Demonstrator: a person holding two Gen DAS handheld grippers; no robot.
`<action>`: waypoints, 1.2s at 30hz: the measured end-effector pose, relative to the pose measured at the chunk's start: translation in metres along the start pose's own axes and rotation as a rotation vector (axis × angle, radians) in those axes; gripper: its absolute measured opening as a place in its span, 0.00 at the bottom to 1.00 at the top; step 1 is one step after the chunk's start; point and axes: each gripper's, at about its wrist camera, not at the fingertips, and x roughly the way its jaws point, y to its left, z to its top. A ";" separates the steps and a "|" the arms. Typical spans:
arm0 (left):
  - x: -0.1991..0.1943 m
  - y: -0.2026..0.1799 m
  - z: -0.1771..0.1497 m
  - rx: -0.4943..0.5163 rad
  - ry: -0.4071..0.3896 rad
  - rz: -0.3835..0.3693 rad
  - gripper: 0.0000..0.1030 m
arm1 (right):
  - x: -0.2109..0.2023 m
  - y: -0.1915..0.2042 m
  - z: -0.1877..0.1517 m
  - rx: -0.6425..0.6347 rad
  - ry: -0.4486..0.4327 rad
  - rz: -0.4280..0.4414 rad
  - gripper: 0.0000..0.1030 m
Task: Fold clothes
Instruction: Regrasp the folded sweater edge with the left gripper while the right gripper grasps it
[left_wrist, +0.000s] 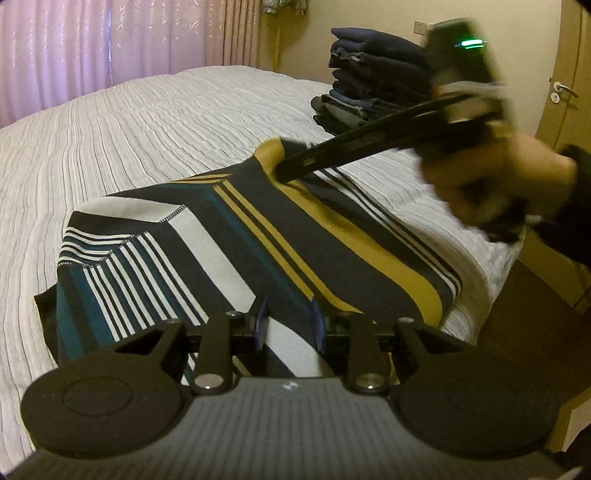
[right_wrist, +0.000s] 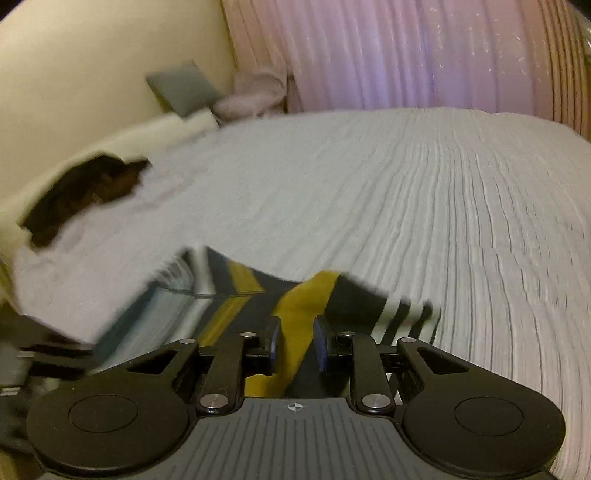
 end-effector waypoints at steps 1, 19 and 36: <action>0.001 0.002 0.000 -0.007 -0.003 -0.003 0.22 | 0.013 -0.002 0.006 -0.016 0.023 -0.011 0.21; 0.025 0.114 0.064 -0.038 0.019 0.163 0.20 | 0.025 -0.019 -0.019 0.020 0.049 -0.096 0.38; 0.038 0.131 0.065 -0.094 0.088 0.223 0.21 | 0.016 0.023 -0.020 -0.085 0.053 -0.041 0.39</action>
